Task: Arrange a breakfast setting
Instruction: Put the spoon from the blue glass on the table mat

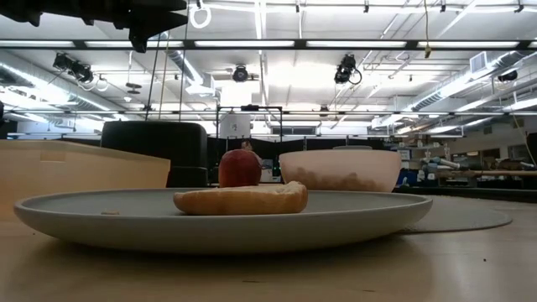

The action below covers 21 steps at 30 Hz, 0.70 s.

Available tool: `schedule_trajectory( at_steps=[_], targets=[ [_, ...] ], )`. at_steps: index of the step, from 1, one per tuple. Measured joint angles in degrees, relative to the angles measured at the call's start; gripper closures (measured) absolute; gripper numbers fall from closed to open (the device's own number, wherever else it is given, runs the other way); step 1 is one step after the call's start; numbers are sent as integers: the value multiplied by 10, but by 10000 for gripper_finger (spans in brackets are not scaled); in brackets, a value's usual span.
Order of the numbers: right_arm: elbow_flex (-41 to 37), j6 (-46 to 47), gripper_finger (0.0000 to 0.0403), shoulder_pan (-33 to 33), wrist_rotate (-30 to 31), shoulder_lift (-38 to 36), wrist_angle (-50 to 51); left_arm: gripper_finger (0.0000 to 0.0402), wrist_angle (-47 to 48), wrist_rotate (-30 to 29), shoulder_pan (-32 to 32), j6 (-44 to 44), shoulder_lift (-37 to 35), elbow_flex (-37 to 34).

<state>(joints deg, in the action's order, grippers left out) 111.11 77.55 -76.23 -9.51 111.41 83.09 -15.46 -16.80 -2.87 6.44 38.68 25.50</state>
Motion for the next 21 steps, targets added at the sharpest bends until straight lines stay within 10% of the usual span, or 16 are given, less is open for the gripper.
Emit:
schedule_trajectory(
  at_steps=[21],
  targets=[
    [47,-30,204,-2,47,-10,37,246,0,0,0,9,0,0]
  ],
)
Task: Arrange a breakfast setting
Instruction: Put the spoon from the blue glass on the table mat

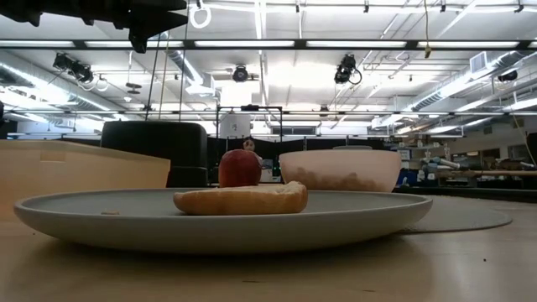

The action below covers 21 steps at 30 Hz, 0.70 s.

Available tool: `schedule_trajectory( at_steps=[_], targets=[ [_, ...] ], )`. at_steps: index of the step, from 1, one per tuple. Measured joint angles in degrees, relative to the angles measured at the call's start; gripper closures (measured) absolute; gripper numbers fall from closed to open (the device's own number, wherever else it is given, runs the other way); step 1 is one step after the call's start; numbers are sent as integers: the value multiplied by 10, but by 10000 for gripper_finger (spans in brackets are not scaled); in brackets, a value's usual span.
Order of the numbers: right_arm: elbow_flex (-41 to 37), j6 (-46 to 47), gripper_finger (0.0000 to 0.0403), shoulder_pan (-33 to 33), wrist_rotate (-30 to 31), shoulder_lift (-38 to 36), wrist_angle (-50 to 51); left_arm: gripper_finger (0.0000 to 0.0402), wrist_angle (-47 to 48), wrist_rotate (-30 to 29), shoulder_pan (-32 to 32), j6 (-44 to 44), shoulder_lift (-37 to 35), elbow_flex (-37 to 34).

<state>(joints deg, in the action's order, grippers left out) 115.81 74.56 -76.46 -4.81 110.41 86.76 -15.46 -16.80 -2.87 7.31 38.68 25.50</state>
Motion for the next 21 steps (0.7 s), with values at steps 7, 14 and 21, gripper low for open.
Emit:
schedule_trajectory(
  at_steps=[7,14,21],
  targets=[
    [-9,-23,204,-11,31,1,-7,246,9,0,0,0,0,0],
    [-19,-28,204,-14,34,6,-15,246,11,0,0,1,0,0],
    [-19,-62,204,-15,-4,34,-22,246,12,0,0,11,0,0]
  ],
)
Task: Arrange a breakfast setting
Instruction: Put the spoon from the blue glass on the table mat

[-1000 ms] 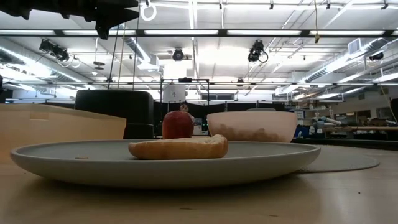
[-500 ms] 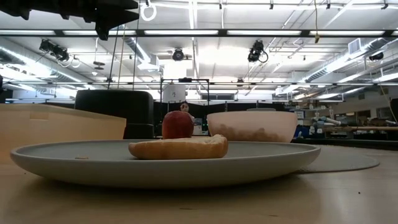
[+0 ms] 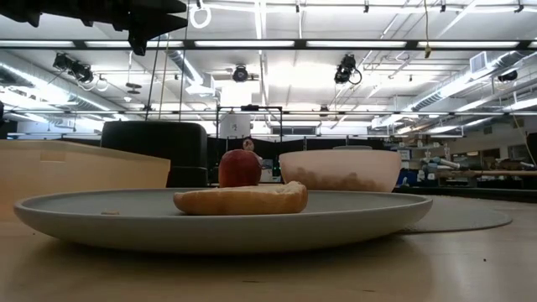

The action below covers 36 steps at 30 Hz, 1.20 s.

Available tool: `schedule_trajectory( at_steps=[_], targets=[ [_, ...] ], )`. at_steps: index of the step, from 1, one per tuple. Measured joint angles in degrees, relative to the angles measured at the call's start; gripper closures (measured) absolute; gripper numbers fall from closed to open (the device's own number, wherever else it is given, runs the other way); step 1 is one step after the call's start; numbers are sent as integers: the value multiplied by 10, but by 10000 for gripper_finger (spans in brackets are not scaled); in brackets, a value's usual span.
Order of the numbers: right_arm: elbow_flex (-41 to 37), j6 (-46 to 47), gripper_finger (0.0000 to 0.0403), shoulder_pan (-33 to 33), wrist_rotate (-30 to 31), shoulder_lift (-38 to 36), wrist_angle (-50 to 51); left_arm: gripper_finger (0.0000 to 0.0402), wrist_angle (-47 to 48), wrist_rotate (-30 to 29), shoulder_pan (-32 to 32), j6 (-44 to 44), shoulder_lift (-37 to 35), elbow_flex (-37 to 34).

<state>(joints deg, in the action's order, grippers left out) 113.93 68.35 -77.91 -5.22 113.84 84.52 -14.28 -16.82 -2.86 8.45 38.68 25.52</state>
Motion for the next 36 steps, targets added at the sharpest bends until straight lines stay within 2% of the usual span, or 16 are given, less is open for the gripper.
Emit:
schedule_trajectory(
  at_steps=[8,16,25,36],
  targets=[
    [0,-13,204,-1,-6,11,55,246,0,0,0,4,0,0],
    [0,-36,208,2,2,12,55,246,0,0,0,4,0,0],
    [-3,-43,247,2,6,11,54,246,0,0,0,4,0,0],
    [-19,-55,249,12,-12,11,55,246,7,13,0,16,0,0]
  ],
)
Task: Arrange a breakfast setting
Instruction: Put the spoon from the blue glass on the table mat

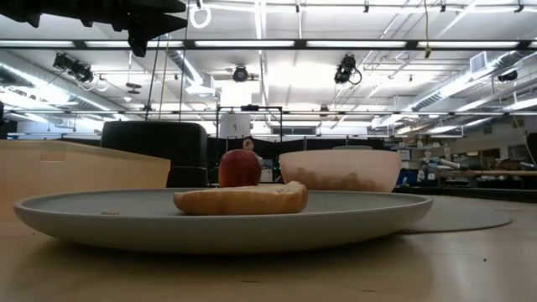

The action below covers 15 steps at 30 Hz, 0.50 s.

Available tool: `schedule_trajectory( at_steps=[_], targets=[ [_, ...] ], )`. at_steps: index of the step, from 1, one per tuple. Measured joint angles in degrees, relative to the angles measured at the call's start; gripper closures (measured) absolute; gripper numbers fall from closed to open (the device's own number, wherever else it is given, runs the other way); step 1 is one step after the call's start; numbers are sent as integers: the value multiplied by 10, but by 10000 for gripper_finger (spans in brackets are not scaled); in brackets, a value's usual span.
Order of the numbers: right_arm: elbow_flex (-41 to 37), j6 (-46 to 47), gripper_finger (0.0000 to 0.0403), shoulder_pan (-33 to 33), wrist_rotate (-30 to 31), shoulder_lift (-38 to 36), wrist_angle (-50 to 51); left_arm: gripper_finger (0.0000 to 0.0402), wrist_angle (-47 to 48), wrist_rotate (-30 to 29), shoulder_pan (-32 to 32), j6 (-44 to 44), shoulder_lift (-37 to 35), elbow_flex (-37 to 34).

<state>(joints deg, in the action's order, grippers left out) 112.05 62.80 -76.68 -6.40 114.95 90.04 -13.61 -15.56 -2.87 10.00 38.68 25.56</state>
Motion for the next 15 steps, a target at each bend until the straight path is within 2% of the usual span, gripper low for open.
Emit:
schedule_trajectory(
  at_steps=[9,15],
  targets=[
    [0,5,244,16,-54,0,0,246,0,0,0,0,0,0],
    [0,37,198,40,-79,-13,0,246,2,0,0,-1,0,0]
  ],
)
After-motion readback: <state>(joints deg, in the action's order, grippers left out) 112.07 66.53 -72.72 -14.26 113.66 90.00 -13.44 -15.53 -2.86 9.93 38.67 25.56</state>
